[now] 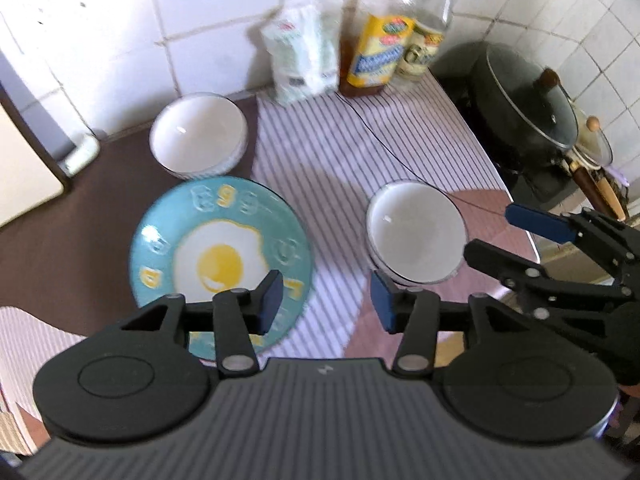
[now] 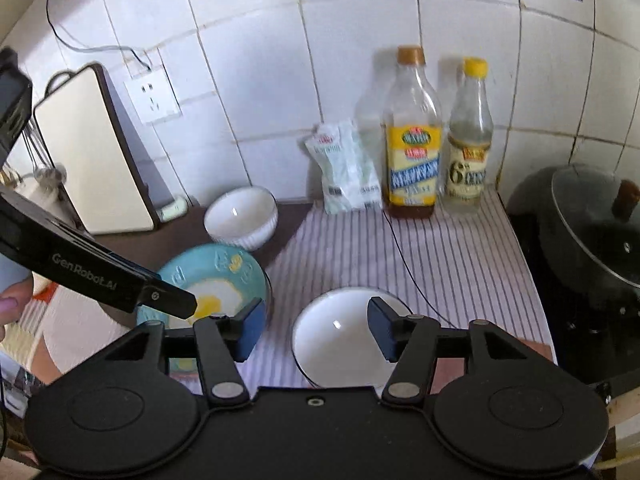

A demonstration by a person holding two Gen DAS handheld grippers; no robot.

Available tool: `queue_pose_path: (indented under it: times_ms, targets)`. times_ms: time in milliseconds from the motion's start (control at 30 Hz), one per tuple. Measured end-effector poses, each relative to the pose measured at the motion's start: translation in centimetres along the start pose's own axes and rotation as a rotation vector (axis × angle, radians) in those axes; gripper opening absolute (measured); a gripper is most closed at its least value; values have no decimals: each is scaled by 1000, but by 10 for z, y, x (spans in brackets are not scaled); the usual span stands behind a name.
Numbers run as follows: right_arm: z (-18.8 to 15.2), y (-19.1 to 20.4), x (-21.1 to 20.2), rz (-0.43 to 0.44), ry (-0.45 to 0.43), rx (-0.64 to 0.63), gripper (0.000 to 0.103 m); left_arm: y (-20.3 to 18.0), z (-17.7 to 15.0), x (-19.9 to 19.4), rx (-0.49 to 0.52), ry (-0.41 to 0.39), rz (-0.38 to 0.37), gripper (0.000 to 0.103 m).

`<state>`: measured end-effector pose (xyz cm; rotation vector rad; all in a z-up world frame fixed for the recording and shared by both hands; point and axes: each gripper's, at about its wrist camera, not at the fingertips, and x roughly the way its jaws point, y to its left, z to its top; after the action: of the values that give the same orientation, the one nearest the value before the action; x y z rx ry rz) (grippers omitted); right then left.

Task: Organize plates and bowls
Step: 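Grasp the white bowl by the wall outlet with both tools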

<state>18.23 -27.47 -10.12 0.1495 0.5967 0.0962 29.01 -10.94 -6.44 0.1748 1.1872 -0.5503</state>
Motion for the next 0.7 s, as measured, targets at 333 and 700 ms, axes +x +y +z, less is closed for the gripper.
queue_pose_path:
  times_ms: [333,700]
  targets:
    - [32,48,35,32,-50,4,74,84,29,-13,34,-63,24,72]
    - [46,69,133,-16,-100,145,74,168,79,41,13,-147,8,89]
